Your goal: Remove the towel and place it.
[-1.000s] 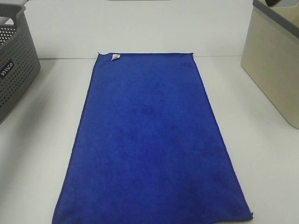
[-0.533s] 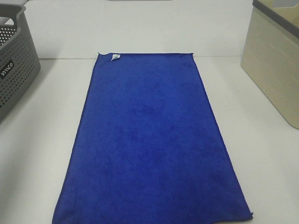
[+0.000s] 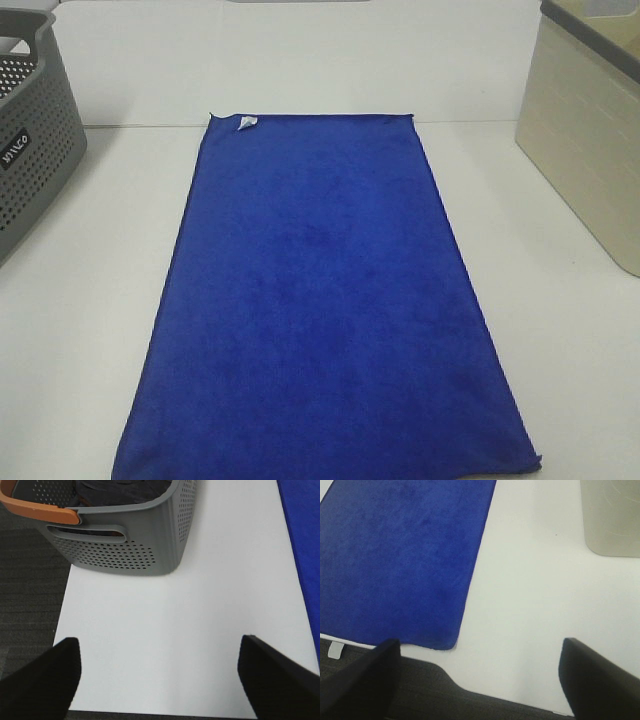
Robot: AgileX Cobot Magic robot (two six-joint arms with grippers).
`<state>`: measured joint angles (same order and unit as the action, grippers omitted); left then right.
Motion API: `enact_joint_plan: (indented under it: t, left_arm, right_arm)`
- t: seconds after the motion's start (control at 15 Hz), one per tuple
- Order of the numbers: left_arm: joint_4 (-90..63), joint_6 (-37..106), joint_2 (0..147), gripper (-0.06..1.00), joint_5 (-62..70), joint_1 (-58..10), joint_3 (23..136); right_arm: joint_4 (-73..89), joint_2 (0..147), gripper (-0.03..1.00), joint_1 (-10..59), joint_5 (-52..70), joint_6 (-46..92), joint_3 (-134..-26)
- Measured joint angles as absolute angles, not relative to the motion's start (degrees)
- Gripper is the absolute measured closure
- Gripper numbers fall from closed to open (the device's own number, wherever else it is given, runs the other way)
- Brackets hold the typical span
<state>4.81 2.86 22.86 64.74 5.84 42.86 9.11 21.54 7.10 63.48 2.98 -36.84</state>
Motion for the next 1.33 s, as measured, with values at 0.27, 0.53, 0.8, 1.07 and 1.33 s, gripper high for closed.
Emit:
enact_joint_plan:
  t: [0.27,0.53,0.8,1.07,1.33]
  left_arm:
    - [4.8,4.2,6.8,0.14,68.2,5.8,37.5]
    - [3.7,4.3,-0.2,0.14,69.7,5.8,36.6]
    - [-4.7,6.2,-0.3,0.14,68.8,5.8,32.5]
    - [-4.7,7.3,-0.3,0.14,62.7,5.8,29.8]
    - [-5.2,6.2,-0.3,0.14,62.0,5.8,29.7]
  right_arm:
    - [8.8,7.6,0.15,7.1,63.7,4.1,-29.7]
    - [8.8,-0.2,0.18,7.1,64.5,5.7,-27.7]
    - [8.8,-0.2,0.22,7.1,64.1,7.2,-26.4]
    - [8.3,-0.2,0.22,7.1,63.8,7.3,-26.1]
    - [8.0,-0.2,0.22,7.1,63.8,7.3,-26.0]
